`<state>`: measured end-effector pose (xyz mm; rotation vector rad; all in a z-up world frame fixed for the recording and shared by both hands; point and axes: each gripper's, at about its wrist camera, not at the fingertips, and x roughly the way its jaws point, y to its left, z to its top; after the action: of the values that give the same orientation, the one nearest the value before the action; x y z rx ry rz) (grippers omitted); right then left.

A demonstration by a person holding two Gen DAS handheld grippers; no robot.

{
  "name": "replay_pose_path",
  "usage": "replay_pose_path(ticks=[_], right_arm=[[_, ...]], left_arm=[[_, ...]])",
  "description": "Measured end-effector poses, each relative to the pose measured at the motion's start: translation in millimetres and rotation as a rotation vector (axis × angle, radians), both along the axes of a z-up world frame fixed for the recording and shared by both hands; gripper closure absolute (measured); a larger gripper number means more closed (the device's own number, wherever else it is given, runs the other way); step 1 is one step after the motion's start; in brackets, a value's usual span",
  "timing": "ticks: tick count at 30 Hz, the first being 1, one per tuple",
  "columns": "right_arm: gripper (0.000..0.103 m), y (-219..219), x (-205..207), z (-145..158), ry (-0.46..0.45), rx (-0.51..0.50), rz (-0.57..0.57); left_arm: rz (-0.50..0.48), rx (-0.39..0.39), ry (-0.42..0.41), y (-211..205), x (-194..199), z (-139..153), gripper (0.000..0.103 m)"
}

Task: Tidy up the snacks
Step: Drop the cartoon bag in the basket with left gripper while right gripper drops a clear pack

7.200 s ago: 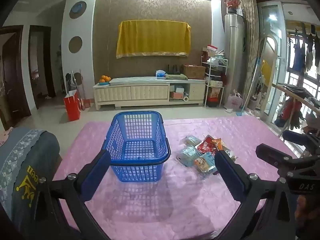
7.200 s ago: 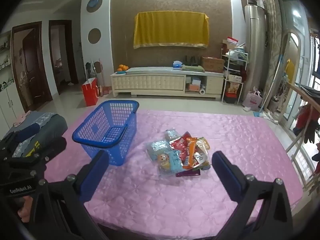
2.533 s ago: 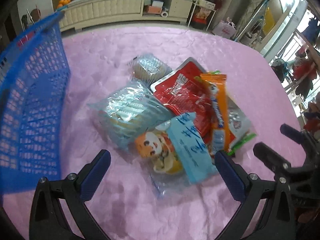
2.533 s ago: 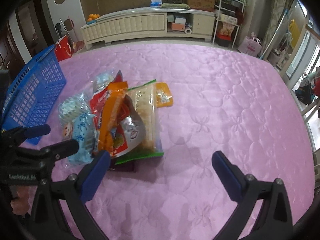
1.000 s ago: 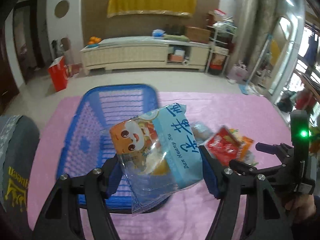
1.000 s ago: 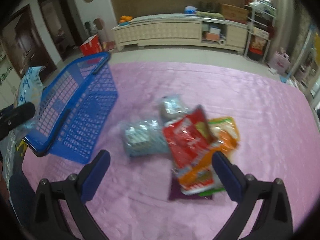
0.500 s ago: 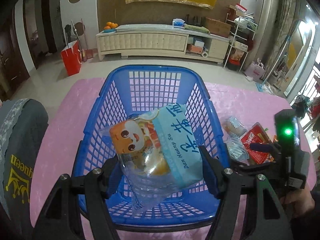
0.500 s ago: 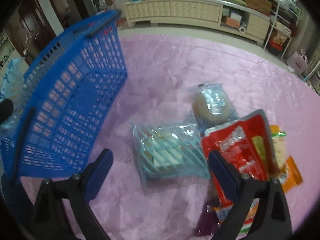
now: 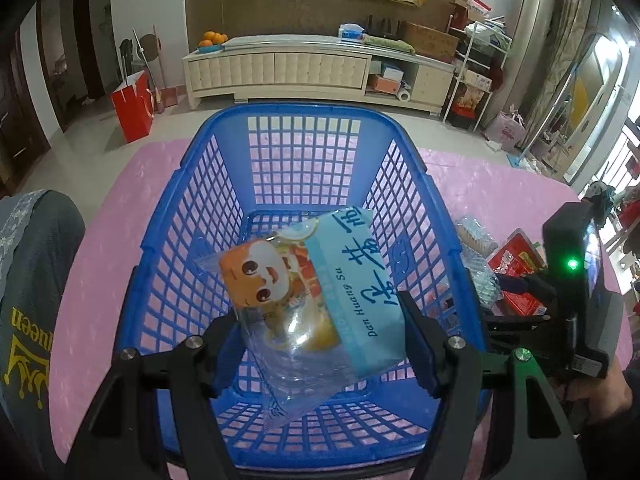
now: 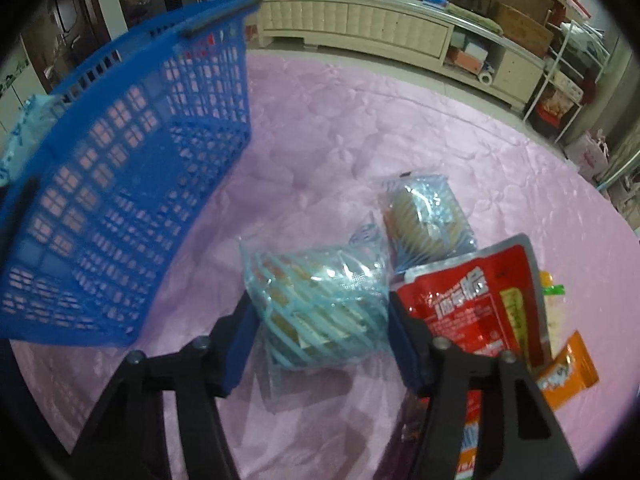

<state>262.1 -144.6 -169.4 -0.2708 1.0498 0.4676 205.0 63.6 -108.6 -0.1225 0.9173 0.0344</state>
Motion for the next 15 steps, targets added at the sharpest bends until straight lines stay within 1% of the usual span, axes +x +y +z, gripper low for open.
replay_pose_path(ticks=[3,7,10,12,15], right_arm=[[0.038,-6,-15,19,-0.023,0.038,-0.003],[0.038,-10,-36,53,-0.073,0.090,0.002],[0.038,-8,-50,83,-0.124,0.123,0.009],[0.038,-7,-56,100,-0.157,0.144,0.008],[0.038,-4,-61,122,-0.185,0.181,0.007]], left_arm=[[-0.004,-0.007,-0.014,1,-5,5,0.036],[-0.013,-0.029,-0.039,6,-13,16,0.036],[-0.020,-0.013,-0.073,9,-19,27,0.036],[-0.030,-0.017,-0.096,12,-23,37,0.036],[-0.048,-0.014,-0.121,15,-26,50,0.036]])
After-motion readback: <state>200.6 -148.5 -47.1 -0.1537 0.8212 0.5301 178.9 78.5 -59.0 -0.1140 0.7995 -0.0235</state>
